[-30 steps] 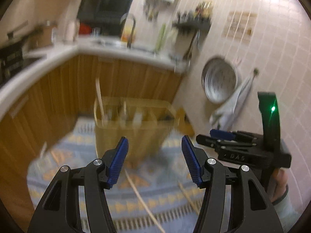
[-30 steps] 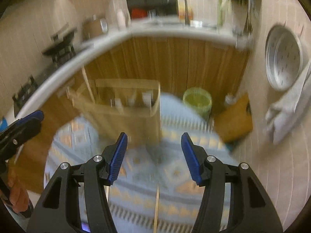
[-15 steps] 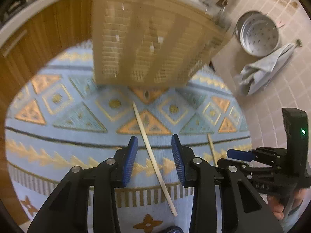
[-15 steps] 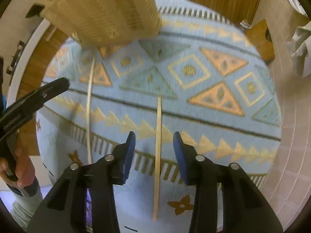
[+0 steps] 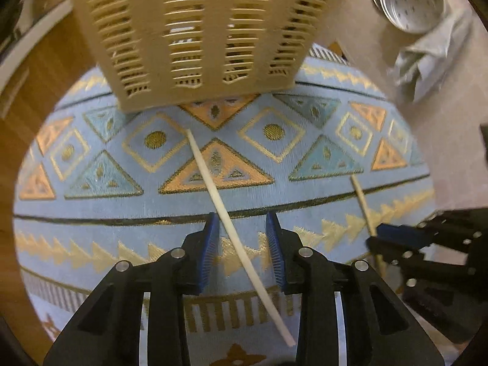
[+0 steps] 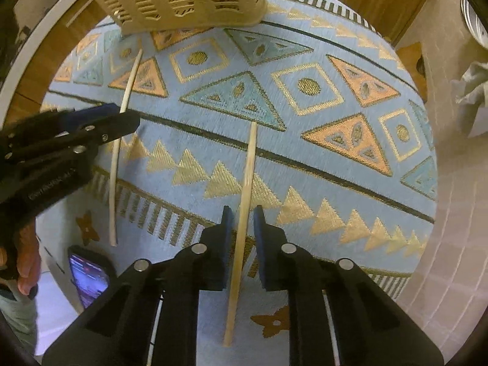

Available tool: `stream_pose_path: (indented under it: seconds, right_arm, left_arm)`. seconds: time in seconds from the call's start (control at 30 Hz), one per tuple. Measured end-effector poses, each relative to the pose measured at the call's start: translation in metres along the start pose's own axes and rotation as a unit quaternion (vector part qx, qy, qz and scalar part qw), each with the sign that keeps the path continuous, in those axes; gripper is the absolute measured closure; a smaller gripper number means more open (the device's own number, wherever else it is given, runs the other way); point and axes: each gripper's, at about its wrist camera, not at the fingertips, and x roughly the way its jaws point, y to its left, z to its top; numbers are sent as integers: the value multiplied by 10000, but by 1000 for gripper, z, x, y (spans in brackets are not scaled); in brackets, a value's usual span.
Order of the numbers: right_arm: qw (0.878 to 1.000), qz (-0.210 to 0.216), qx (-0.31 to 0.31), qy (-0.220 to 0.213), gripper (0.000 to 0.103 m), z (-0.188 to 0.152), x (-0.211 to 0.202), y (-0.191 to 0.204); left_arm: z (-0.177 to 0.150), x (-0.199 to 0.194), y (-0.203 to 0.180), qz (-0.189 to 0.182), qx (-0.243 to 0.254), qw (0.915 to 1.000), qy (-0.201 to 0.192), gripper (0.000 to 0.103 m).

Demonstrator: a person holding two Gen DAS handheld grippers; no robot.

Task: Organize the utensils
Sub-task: 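Grasp a wooden chopstick with the left gripper while the right gripper grasps another, then lift both chopsticks up over the beige holder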

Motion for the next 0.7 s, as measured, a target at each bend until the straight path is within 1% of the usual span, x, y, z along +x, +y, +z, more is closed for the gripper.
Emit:
stream_pose_path:
  seconds: [0.03,0.07,0.1,0.13,0.17,0.27,0.33,0.37,0.4,0.47,0.53,0.6,0.67,0.7]
  right_arm:
    - [10000,-44,-9,18,95,-1,2,4]
    - [10000,-69,-21,26,97,0,4,9]
    - [9999,-101,-41,26,98,-1,4,12]
    - [9999,-141,-84,20,98,-1,4,15]
    - [9998,-164,-121,11,98,-2,4,17]
    - [9997,-175,-178,-32,98,-4,4,22]
    - [10000,-44,-80,-38,98,-4,4,20]
    - [10000,64,-4,-44,98,-4,3,17]
    - [9998,173,58,-50,98,-4,0,6]
    - [9992,361,155,-83,98,-4,-1,-1]
    - [9975,644,262,-120,98,-2,-4,-6]
    - [9960,816,322,-178,98,0,-8,-12]
    - [9944,947,378,-263,98,4,-13,-16]
    - [9935,1023,410,-301,98,6,-16,-16]
  left_arm:
    - [0,1,-4,92,77,9999,-6,73]
    - [0,2,-7,211,166,9996,-25,76]
    - [0,3,-9,293,217,9993,-49,83]
    - [1,4,-11,395,261,9988,-74,87]
    - [2,5,-13,493,307,9983,-104,95]
    - [3,6,-12,453,366,9981,-189,98]
    - [2,6,-12,451,444,9976,-263,99]
    - [2,5,-10,391,407,9980,-286,99]
    - [4,6,-8,275,331,9987,-290,99]
    - [7,2,7,-191,82,9996,-204,99]
    - [9,1,18,-451,-81,9989,-130,99]
    - [10,-2,29,-776,-288,9966,-58,99]
    - [11,-10,39,-973,-425,9943,-62,99]
    - [10,-14,44,-996,-461,9939,-76,99]
